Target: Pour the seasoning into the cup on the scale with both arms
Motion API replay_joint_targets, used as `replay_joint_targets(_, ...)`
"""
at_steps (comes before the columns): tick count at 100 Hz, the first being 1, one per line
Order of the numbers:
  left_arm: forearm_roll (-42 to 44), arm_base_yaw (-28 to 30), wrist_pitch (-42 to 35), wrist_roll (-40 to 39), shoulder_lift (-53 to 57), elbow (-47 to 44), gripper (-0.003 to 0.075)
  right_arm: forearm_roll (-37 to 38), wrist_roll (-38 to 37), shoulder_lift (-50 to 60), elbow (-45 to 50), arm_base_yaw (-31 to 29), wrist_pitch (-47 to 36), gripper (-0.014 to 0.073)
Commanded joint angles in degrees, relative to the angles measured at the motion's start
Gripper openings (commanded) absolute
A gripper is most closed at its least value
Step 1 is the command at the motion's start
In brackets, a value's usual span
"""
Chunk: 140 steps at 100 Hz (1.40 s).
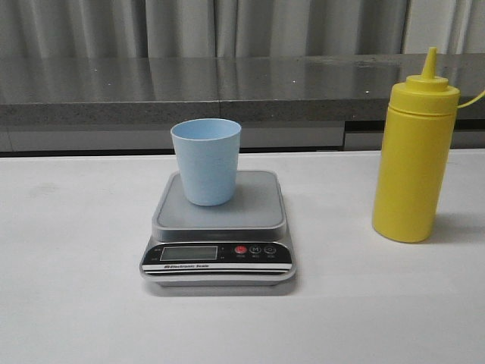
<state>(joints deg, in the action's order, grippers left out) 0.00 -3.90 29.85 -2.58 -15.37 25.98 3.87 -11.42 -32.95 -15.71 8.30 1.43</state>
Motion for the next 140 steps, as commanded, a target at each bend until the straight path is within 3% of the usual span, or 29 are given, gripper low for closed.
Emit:
replay_joint_targets(1, -0.4, 0.2, -4.5, -0.6, -0.5, 1.4, -0.002, 0.5, 0.0, -4.0, -2.1, 0.8, -7.2, 0.0664)
replay_joint_targets(51, -0.4, 0.2, -4.5, -0.6, -0.5, 1.4, -0.002, 1.0, -0.1, -26.2, -2.1, 0.8, -27.4, 0.0664)
replay_joint_targets(75, -0.4, 0.2, -4.5, -0.6, -0.5, 1.4, -0.002, 9.0, -0.1, -35.0, -2.1, 0.8, -37.0, 0.0664)
replay_joint_targets(122, -0.4, 0.2, -4.5, -0.6, -0.5, 1.4, -0.002, 7.9, -0.1, -55.2, -2.1, 0.8, -60.9, 0.0664)
replay_joint_targets(140, -0.4, 0.2, -4.5, -0.6, -0.5, 1.4, -0.002, 4.1, -0.1, -59.9, -2.9, 0.8, -64.4, 0.0664)
